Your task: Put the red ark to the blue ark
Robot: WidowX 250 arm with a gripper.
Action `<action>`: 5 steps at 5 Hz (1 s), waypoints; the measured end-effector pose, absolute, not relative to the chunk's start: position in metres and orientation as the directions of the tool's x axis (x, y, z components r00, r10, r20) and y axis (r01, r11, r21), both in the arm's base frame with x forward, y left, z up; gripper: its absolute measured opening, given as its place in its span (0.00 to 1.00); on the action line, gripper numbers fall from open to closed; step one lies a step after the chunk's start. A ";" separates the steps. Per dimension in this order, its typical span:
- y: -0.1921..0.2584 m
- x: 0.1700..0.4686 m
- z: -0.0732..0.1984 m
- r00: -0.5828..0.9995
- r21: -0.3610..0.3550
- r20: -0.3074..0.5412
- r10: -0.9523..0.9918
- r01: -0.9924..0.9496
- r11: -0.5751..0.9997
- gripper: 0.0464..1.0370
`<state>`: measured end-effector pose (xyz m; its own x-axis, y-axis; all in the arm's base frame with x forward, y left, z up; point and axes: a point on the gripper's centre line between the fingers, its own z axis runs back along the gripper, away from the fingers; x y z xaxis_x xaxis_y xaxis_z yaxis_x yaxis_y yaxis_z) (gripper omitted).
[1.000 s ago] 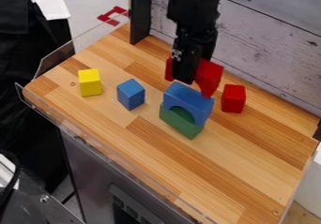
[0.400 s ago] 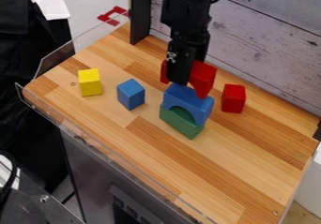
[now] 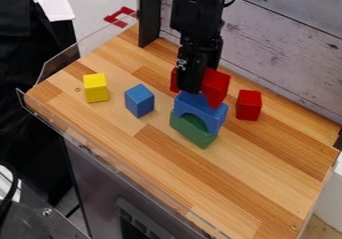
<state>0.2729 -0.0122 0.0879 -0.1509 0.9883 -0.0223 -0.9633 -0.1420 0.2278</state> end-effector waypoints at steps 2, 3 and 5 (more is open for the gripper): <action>-0.013 0.273 0.083 -0.151 0.238 -0.016 0.988 -0.961 -0.143 0.55; -0.013 0.273 0.079 -0.149 0.248 -0.011 0.989 -0.958 -0.141 0.55; -0.014 0.274 0.073 -0.146 0.257 -0.006 0.989 -0.956 -0.140 0.55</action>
<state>0.2741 -0.0141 0.0733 -0.1463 0.9892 -0.0058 -0.9561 -0.1398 0.2574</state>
